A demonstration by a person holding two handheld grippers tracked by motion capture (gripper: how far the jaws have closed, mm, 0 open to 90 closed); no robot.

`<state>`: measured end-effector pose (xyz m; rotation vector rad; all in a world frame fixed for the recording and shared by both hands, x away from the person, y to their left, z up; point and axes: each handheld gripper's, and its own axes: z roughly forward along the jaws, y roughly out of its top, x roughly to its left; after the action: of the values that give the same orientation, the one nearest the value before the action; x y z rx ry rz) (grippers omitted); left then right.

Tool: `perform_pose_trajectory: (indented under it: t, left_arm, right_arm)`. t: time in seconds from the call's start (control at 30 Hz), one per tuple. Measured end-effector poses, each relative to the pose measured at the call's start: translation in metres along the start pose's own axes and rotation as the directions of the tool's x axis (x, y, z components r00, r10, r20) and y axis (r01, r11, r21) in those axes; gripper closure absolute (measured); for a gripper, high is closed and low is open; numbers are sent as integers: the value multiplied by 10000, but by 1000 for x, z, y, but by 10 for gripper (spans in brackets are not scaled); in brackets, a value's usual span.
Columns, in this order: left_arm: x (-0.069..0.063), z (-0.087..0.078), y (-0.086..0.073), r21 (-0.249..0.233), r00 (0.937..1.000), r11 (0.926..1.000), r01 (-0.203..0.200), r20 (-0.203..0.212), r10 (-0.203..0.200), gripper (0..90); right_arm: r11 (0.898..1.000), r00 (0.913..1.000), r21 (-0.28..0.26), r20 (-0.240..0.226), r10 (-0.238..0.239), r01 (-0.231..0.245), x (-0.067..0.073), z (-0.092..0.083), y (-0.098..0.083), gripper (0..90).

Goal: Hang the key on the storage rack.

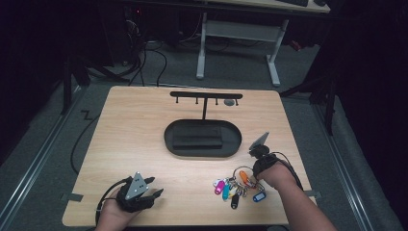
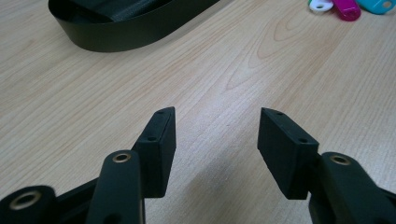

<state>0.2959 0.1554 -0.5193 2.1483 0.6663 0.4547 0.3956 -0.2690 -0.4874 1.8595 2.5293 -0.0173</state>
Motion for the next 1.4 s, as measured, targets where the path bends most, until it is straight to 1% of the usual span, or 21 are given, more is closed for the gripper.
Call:
perform_pose_trajectory:
  t: [0.07,0.1,0.2,0.23,0.3,0.33,0.43,0.47,0.7,0.77,0.8,0.83,0.87,0.9,0.93,1.0,1.1,1.13,1.17,1.23,1.4]
  left_arm:
    - [0,0,0,25,10000,10000,-42,18,42,475]
    - [0,0,0,19,10000,10000,-44,17,44,475]
    - [0,-1,0,-27,10000,10000,-62,-51,62,475]
    - [1,-1,0,-53,10000,10000,-30,-52,30,475]
    - [2,-1,-1,-58,10000,10000,73,-58,-74,475]
    - [2,-1,-1,-58,10000,10000,73,-58,-74,475]
    - [3,-2,-2,-105,10000,9999,75,-52,-75,475]
    - [3,-2,-2,-112,9999,9999,78,-75,-79,476]
    - [6,-2,-4,-117,9997,9997,207,-119,-208,477]
    - [7,-3,-5,-157,9995,9995,278,-119,-280,477]
    - [7,-3,-5,-157,9995,9995,278,-119,-280,477]
    - [7,-3,-5,-156,9995,9995,278,-125,-280,477]
    - [8,-3,-5,-171,9995,9995,283,-140,-285,477]
    - [8,-3,-5,-180,9995,9994,292,-142,-295,478]
    - [8,-3,-5,-184,9995,9994,289,-146,-292,477]
    - [8,-3,-5,-196,9994,9993,311,-114,-314,477]
    - [7,-2,-5,-208,9997,9994,263,-16,-263,477]
    - [7,-2,-5,-208,9997,9994,263,-16,-263,477]
    - [6,-1,-6,-201,9997,9995,262,11,-262,477]
    - [6,-1,-6,-169,9997,9996,225,6,-224,477]
    - [6,-1,-6,-197,9997,9995,255,4,-255,477]
  right_arm:
    - [9999,9999,-22,29,-101,101,2,0,0,861]
    - [9988,9986,-9,192,-495,495,4,0,0,866]
    - [9947,9932,10,551,-1030,1031,9,0,0,869]
    - [9919,9893,51,722,-1267,1267,11,0,0,869]
    - [9860,9830,-64,786,-1659,1669,16,-8,-1,869]
    - [9860,9830,-64,786,-1659,1669,16,-8,-1,869]
    - [9821,9799,-206,748,-1850,1870,16,-23,-2,869]
    - [9765,9743,-340,823,-2096,2129,16,-28,-3,869]
    - [9610,9625,-803,826,-2582,2647,20,-53,-13,872]
    - [9535,9571,-980,838,-2775,2850,22,-61,-17,874]
    - [9535,9571,-980,838,-2775,2850,22,-61,-17,874]
    - [9589,9626,-986,797,-2589,2661,24,-66,-19,874]
    - [9512,9570,-1134,779,-2794,2869,24,-70,-20,874]
    - [9485,9558,-1222,714,-2852,2921,23,-74,-21,874]
    - [9441,9531,-1337,722,-2940,3014,24,-85,-23,874]
    - [9431,9535,-1433,744,-2922,3002,24,-90,-24,874]
    - [9384,9566,-1860,679,-2835,2913,22,-110,-29,876]
    - [9384,9566,-1860,679,-2835,2913,22,-110,-29,876]
    - [9342,9535,-1918,817,-2901,3007,21,-118,-32,876]
    - [9355,9547,-1915,817,-2863,2969,21,-122,-33,877]
    - [9315,9533,-2070,1086,-2820,2991,17,-141,-35,877]
